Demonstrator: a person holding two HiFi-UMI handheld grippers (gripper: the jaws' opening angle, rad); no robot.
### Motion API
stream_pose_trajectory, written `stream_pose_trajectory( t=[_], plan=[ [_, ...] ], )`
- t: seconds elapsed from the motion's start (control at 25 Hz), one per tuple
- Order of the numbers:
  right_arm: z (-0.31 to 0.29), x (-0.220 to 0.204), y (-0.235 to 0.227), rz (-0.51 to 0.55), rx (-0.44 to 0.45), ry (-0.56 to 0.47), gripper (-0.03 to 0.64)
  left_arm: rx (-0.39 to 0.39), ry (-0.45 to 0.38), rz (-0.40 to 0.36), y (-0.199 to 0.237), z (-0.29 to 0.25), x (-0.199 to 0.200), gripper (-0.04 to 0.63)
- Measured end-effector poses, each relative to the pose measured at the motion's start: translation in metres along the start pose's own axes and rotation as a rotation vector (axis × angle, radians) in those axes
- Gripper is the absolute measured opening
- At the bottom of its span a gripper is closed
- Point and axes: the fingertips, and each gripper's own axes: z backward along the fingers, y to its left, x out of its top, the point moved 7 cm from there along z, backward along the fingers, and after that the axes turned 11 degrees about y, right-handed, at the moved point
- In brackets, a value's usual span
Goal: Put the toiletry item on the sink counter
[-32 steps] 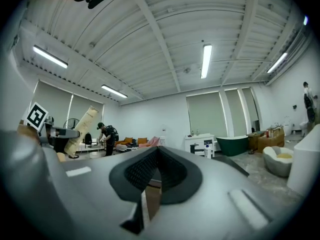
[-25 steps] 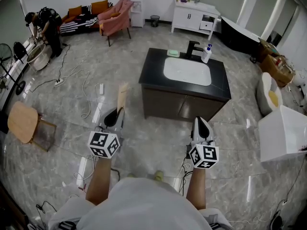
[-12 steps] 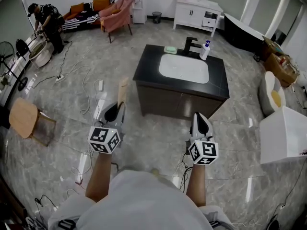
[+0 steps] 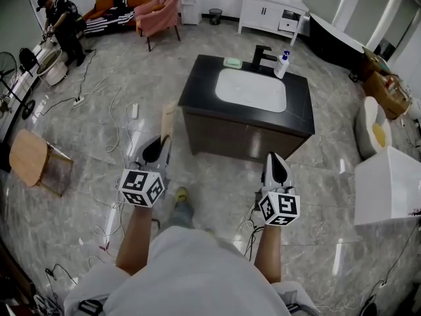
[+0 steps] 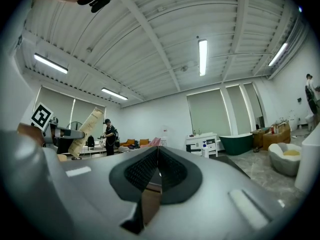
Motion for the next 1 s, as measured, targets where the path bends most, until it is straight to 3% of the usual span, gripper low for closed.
stream_pose_trajectory(
  t=[0.36, 1.0],
  plan=[
    [-0.063, 0.002, -0.003, 0.018, -0.02, 0.021, 0.003, -0.02, 0.009, 0.025, 0.041, -0.054, -0.004, 0.031],
    [-0.253, 0.042, 0.023, 0.003, -0.041, 0.039, 0.003, -0.085, 0.05, 0.051, 0.184, -0.184, 0.035, 0.031]
  ],
)
